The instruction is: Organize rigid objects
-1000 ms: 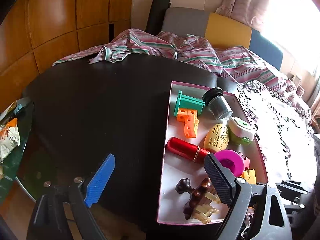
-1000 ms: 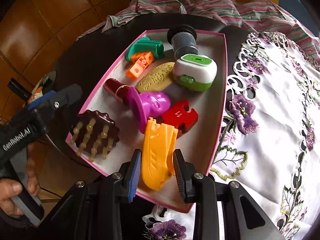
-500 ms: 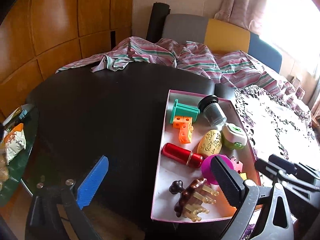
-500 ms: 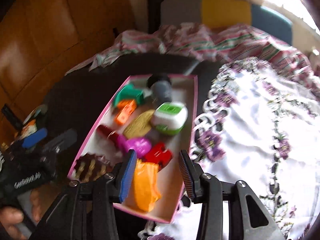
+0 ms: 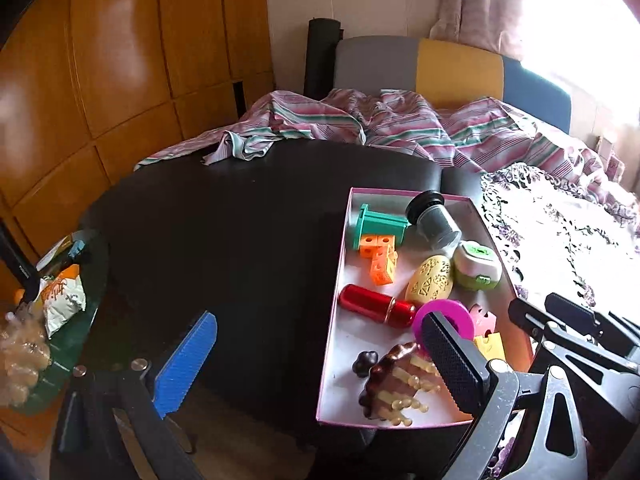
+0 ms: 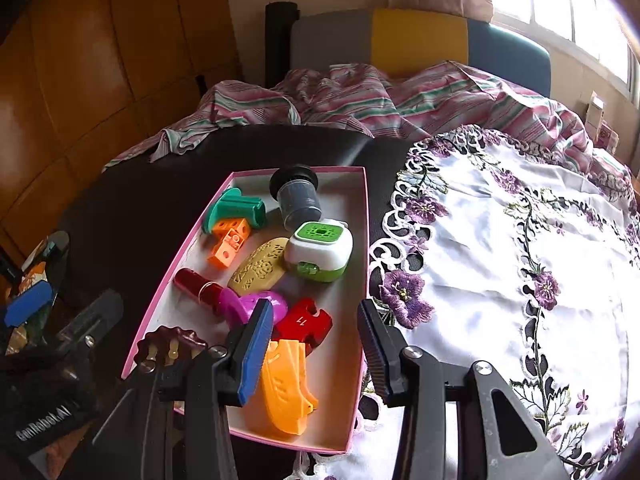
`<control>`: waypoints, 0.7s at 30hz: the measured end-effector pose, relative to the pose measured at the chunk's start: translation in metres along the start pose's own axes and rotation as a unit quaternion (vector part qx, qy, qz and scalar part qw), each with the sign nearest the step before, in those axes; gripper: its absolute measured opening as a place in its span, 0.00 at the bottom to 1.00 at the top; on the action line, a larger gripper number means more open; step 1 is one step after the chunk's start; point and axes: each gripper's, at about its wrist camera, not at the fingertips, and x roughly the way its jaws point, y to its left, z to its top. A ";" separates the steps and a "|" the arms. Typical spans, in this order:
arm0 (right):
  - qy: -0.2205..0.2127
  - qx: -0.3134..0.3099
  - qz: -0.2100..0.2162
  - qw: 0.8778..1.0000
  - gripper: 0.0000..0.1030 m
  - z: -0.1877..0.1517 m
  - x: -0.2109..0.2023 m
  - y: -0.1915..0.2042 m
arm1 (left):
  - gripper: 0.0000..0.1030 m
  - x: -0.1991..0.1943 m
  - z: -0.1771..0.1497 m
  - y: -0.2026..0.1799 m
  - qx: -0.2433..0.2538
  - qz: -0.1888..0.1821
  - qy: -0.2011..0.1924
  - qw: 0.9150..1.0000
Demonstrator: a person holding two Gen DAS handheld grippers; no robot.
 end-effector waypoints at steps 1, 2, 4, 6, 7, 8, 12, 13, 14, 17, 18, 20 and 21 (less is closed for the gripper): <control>-0.001 -0.001 0.000 1.000 0.43 0.000 -0.001 0.000 | 1.00 -0.001 -0.001 0.001 -0.004 -0.004 0.002 1.000; -0.002 -0.001 0.000 1.000 0.43 0.000 -0.001 0.001 | 1.00 -0.001 -0.001 0.003 -0.010 -0.006 0.002 1.000; -0.006 0.001 -0.004 1.000 0.43 -0.001 -0.002 0.001 | 1.00 -0.003 -0.001 0.007 -0.019 -0.007 0.002 1.000; -0.009 0.001 -0.007 1.000 0.43 0.000 -0.003 0.001 | 1.00 -0.004 -0.002 0.008 -0.025 -0.004 -0.001 1.000; -0.010 0.001 -0.008 1.000 0.43 0.000 -0.003 0.001 | 1.00 -0.005 -0.002 0.009 -0.027 -0.003 -0.003 1.000; -0.011 0.001 -0.008 1.000 0.43 0.000 -0.004 0.001 | 1.00 -0.005 -0.002 0.010 -0.029 -0.003 -0.005 1.000; -0.013 -0.003 -0.007 1.000 0.42 0.001 -0.005 0.003 | 1.00 -0.007 -0.001 0.012 -0.034 -0.010 -0.004 0.999; -0.013 -0.003 -0.006 1.000 0.42 0.000 -0.005 0.003 | 1.00 -0.007 -0.002 0.012 -0.035 -0.011 -0.004 0.999; -0.014 -0.004 -0.006 1.000 0.43 0.000 -0.005 0.004 | 1.00 -0.007 -0.001 0.013 -0.036 -0.011 -0.003 0.999; -0.016 -0.006 -0.006 1.000 0.42 0.000 -0.006 0.005 | 1.00 -0.007 -0.001 0.013 -0.037 -0.015 -0.002 0.999; -0.017 -0.007 -0.006 1.000 0.43 0.000 -0.006 0.006 | 1.00 -0.007 -0.001 0.013 -0.037 -0.016 -0.001 0.999; -0.018 -0.008 -0.006 1.000 0.43 0.000 -0.007 0.006 | 1.00 -0.006 -0.001 0.013 -0.038 -0.015 -0.001 0.999; -0.018 -0.008 -0.006 1.000 0.43 0.000 -0.007 0.006 | 1.00 -0.006 -0.001 0.013 -0.036 -0.015 -0.002 0.999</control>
